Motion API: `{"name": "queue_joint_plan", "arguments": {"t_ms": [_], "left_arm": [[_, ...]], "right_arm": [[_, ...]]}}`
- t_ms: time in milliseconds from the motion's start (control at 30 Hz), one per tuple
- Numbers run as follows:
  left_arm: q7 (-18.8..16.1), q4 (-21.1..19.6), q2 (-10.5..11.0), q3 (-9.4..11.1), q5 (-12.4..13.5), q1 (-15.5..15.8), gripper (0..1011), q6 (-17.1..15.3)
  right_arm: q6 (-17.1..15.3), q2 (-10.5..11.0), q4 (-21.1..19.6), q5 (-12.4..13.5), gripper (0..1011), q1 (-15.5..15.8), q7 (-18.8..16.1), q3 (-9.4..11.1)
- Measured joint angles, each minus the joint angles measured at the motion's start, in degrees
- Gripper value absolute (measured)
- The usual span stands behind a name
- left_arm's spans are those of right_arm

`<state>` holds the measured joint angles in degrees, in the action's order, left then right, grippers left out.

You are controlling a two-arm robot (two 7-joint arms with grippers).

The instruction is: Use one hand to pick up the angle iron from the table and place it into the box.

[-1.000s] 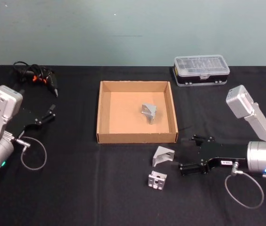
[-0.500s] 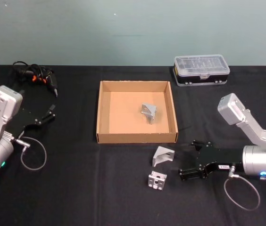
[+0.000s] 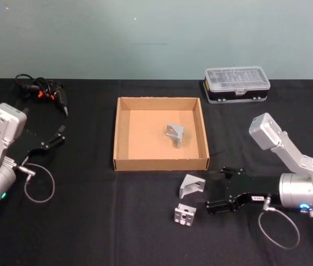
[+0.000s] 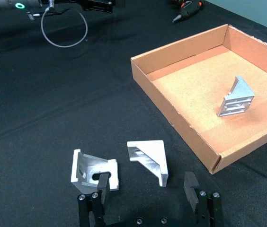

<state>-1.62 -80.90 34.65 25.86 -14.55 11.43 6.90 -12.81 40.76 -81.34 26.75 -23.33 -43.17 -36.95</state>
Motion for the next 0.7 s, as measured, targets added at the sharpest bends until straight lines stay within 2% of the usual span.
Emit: {"name": "queue_joint_plan", "arguments": {"t_ms": [700], "left_arm": [[0.0, 0.0, 0.0, 0.0, 0.0, 0.0, 1011, 0.0]], "right_arm": [[-0.86, -2.53, 2.52, -1.48, 1004, -1.72, 0.58, -0.9]]}}
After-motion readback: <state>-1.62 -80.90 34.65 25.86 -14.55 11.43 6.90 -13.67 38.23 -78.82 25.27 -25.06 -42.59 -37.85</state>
